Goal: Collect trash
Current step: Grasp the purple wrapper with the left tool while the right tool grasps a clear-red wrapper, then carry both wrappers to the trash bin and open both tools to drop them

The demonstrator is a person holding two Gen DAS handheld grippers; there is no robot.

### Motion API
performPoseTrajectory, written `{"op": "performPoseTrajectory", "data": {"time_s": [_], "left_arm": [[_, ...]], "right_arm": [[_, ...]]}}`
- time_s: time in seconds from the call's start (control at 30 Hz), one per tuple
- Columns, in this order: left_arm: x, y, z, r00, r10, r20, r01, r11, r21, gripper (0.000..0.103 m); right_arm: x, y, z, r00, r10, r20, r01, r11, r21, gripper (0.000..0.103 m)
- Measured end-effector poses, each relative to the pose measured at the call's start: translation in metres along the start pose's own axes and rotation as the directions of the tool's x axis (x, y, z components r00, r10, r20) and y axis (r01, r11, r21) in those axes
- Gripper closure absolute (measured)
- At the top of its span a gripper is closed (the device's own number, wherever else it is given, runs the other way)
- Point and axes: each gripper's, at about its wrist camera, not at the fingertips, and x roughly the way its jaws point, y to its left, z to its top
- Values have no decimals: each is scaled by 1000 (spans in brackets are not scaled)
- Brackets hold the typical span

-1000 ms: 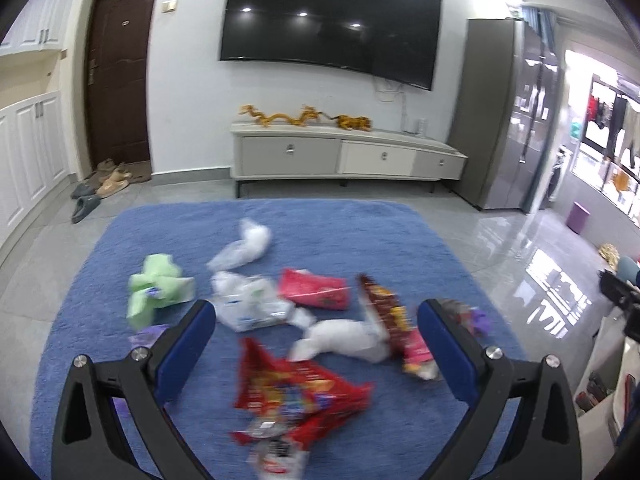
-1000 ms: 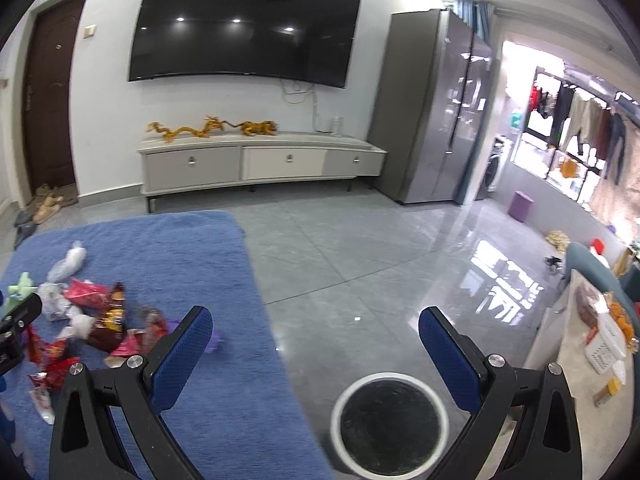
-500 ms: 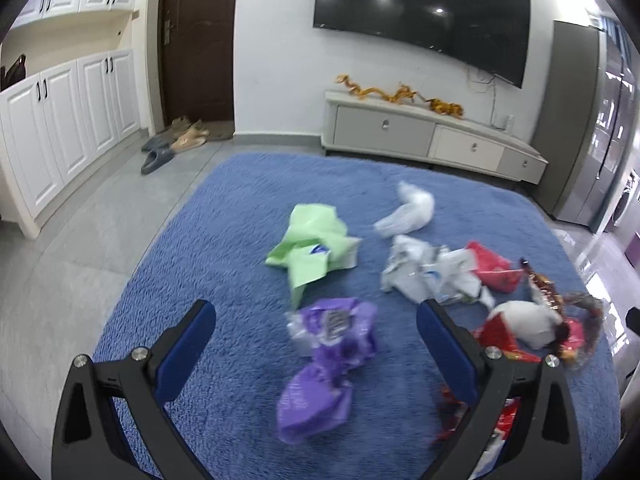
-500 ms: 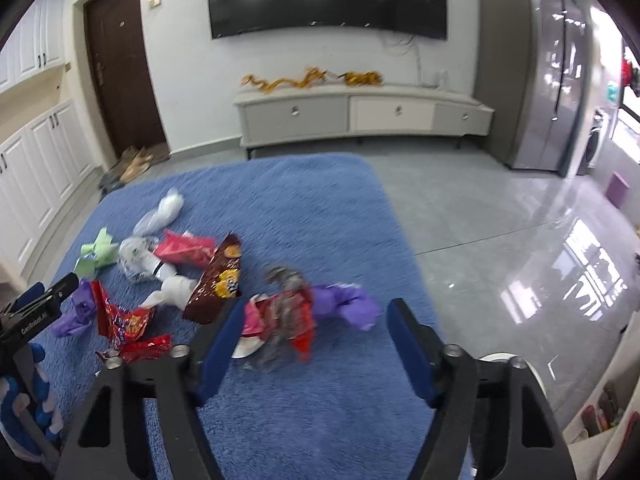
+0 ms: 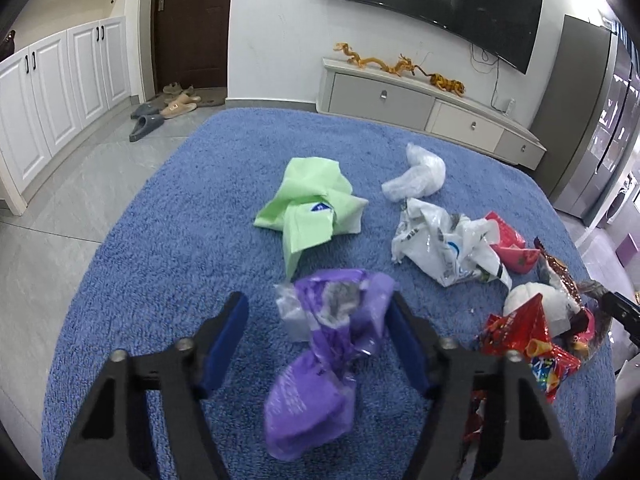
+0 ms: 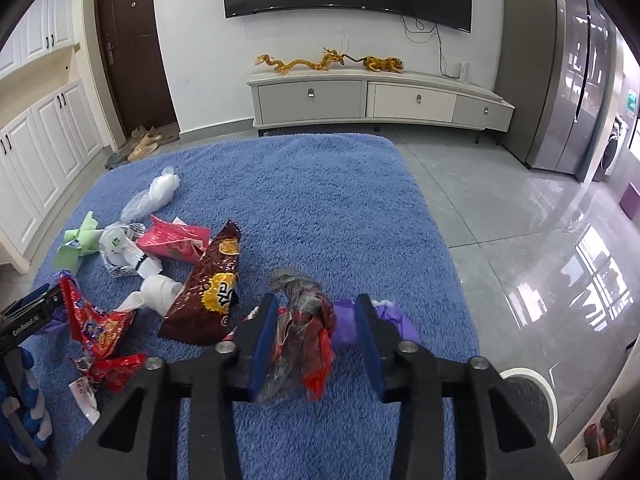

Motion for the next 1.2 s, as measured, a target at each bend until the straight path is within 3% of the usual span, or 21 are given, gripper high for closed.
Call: {"op": "performPoseTrajectory", "data": {"time_s": [0.07,0.13,0.23,0.6,0.8,1.03,1.2], "left_arm": [[-1,-2,-1,1000,-14,0,14,1000,6,55],[-6,-6,-2,1000,-8,13,8,1000,16,67],[-14,-13,-6,1000,-12,26,11,1000,27,74],[-68,-16,-8,990,-81,119,82,997,-1,76],[-93,-64,-4,980,-158,120,148,985,83,77],[-111,-162,-2,942,-326,74,300,923,242,77],[-111,-248,-7,906,-424,-16,401,843,359,77]], "right_arm": [[1,0,0,1000,5,-7,-5,1000,-8,83],[-1,0,-1,1000,19,-1,-19,1000,-10,84],[-16,0,-3,998,48,37,-48,999,-13,85],[-73,-7,-8,982,110,154,-111,994,2,85],[-90,-42,-21,982,65,179,-82,992,92,85],[-115,-117,-51,982,-55,180,7,967,256,85],[-126,-177,-80,979,-153,138,92,924,371,85]]}}
